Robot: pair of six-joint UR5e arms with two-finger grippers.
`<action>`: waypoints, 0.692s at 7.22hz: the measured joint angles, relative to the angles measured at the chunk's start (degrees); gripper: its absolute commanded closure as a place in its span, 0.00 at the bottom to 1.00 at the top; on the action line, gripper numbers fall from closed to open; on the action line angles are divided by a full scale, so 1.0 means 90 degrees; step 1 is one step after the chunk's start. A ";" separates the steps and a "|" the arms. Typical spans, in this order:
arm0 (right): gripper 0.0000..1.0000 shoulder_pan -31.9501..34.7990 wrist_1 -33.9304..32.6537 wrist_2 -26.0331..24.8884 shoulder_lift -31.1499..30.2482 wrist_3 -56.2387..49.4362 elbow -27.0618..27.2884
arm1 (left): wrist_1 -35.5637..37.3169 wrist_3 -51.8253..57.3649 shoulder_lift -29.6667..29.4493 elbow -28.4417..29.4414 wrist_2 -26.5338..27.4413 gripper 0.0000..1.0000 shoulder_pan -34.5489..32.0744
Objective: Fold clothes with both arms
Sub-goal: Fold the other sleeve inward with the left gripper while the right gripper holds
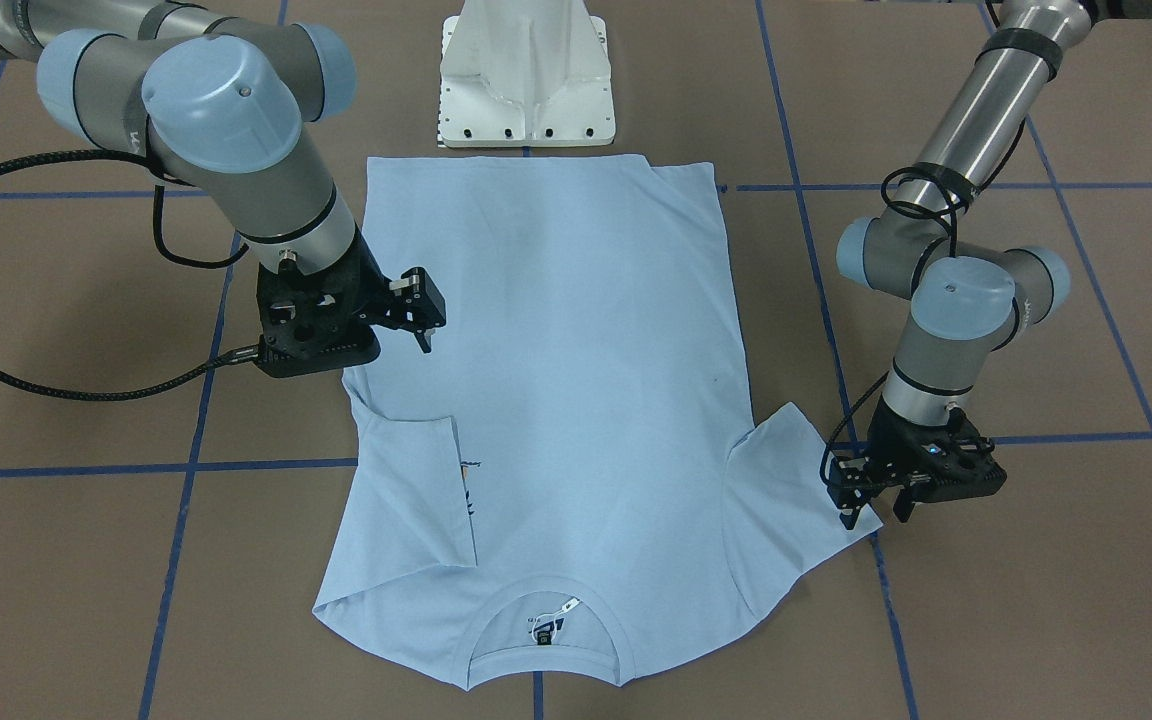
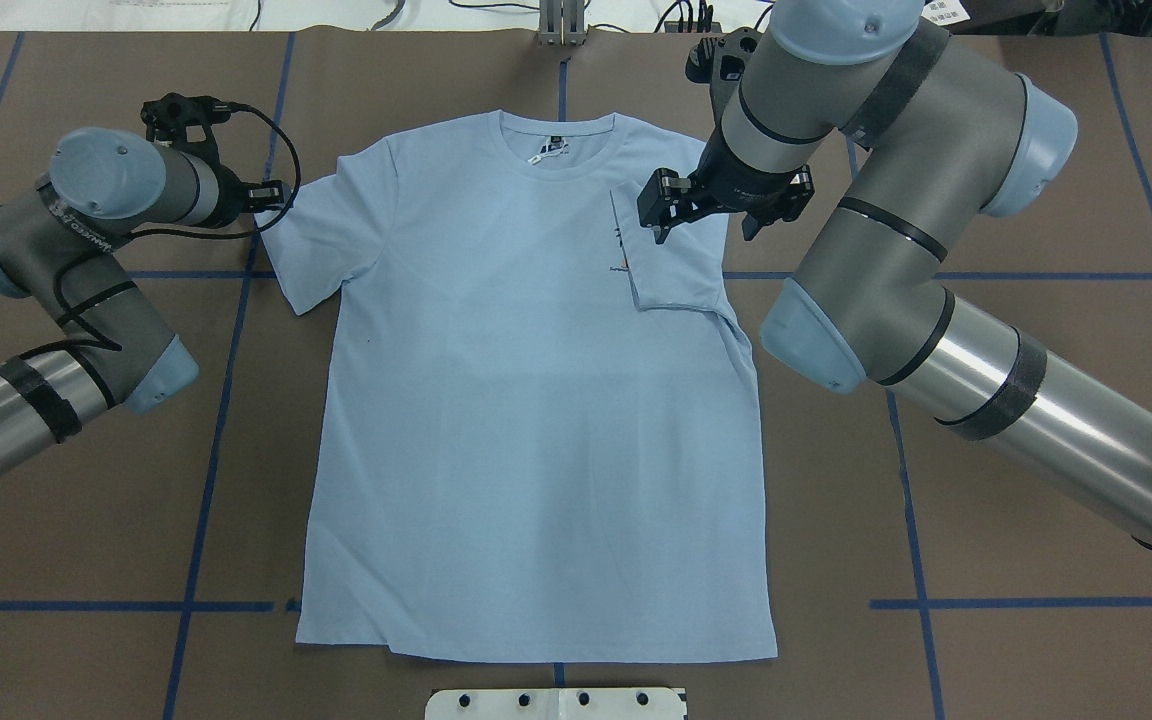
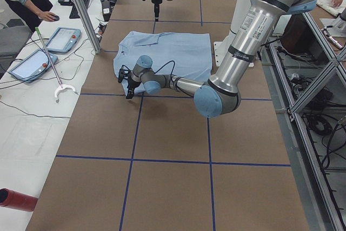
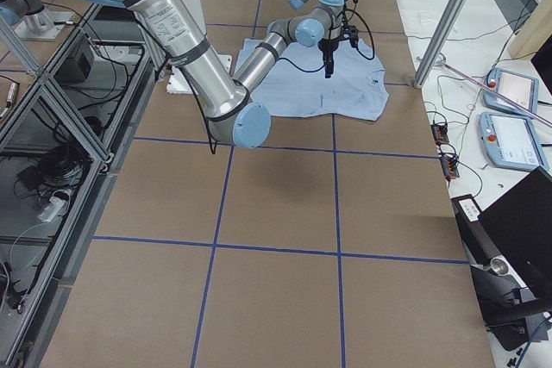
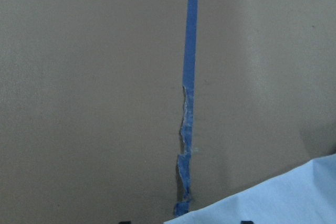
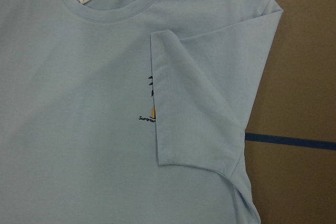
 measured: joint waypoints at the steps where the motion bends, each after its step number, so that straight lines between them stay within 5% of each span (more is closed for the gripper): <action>1: 0.00 0.0001 0.0002 -0.0004 -0.0002 -0.0002 -0.0011 | 0.0005 0.0005 -0.0014 -0.0001 0.0004 0.84 0.0000; 3: 0.00 0.0008 0.0002 -0.0007 -0.0004 -0.0005 -0.0034 | 0.0008 0.0012 -0.0035 -0.0019 0.0006 1.00 0.0000; 5: 0.00 0.0009 0.0000 -0.0007 -0.0039 -0.0010 -0.0040 | 0.0028 -0.0002 -0.0068 -0.0058 0.0009 1.00 0.0000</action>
